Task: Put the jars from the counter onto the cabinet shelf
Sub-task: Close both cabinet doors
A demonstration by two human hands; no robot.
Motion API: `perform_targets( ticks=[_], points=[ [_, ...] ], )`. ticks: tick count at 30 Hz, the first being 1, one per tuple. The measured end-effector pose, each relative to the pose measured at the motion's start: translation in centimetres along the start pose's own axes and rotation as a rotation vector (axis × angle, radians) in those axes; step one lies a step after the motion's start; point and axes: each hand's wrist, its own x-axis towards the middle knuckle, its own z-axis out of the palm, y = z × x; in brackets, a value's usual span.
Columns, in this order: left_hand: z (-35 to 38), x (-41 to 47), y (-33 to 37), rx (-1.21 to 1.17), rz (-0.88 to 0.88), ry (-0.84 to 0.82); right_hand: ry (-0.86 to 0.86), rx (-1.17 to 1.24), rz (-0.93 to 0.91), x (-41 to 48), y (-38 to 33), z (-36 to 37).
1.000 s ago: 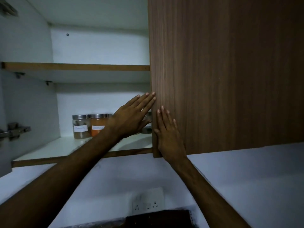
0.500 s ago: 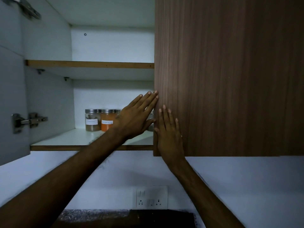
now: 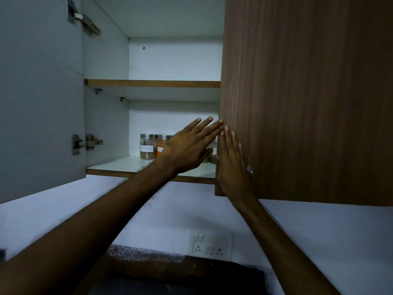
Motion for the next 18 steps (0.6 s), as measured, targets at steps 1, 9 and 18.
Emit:
perform_targets(
  ticks=[1, 9, 18],
  points=[
    [0.2, 0.1, 0.0, 0.010, 0.003, -0.026, -0.055, 0.073, -0.004, 0.2, 0.4, 0.1],
    [1.7, 0.3, 0.9, 0.036, -0.034, -0.131, -0.211, -0.075, 0.005, 0.9, 1.9, 0.8],
    [1.7, 0.0, 1.8, 0.034, -0.075, -0.208, -0.263, -0.160, 0.007, 1.0, 1.4, 0.2]
  ],
)
